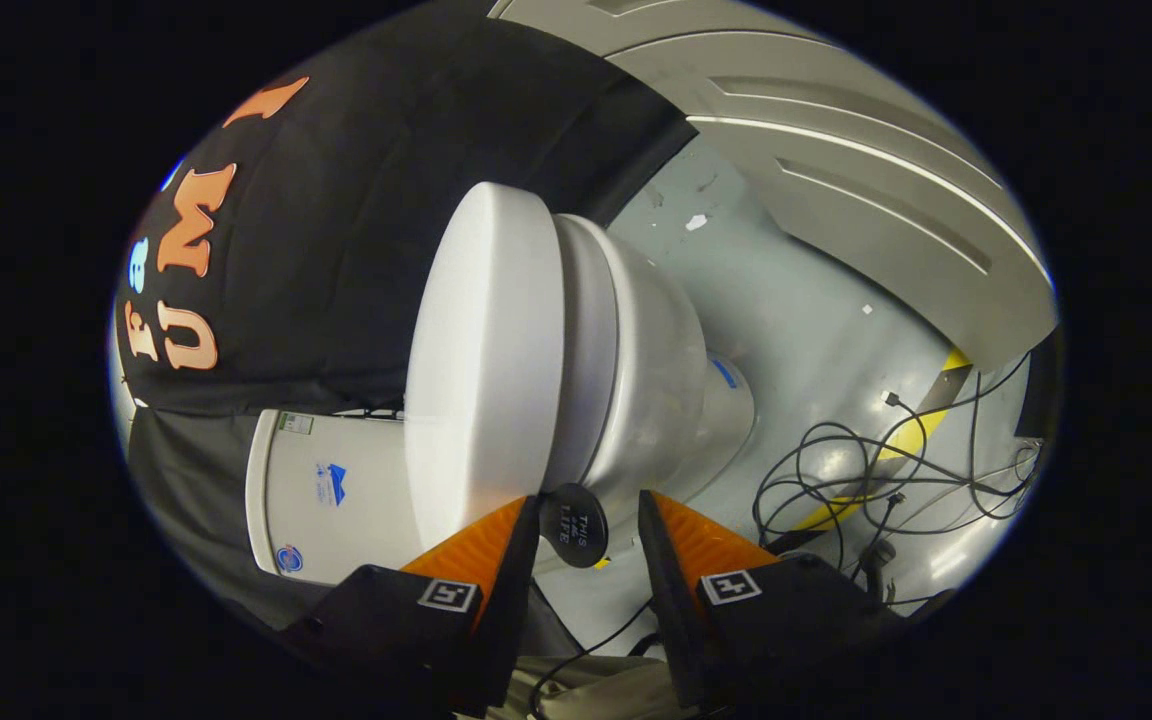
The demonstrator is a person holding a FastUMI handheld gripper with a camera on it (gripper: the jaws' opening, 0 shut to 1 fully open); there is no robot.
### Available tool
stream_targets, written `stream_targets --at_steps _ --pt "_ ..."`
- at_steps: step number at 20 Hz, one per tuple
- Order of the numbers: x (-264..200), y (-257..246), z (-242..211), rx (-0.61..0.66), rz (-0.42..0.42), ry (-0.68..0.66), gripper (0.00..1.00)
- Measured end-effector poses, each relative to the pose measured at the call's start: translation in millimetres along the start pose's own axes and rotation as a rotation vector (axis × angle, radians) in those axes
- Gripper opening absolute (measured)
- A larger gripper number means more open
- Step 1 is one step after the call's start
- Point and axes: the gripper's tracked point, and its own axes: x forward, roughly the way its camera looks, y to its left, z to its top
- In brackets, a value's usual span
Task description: Open the toilet lid.
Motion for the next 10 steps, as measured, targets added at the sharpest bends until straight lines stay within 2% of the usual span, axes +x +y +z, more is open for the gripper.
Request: stream_targets --at_steps 5,7,10 --pt "1.0 5.4 -4.5 0.008 0.036 0.030 0.50" --pt "-3.7 6.5 -2.5 0.020 0.037 0.019 0.30" --pt "-6.8 13.4 -3.5 0.082 0.052 0.031 0.20"
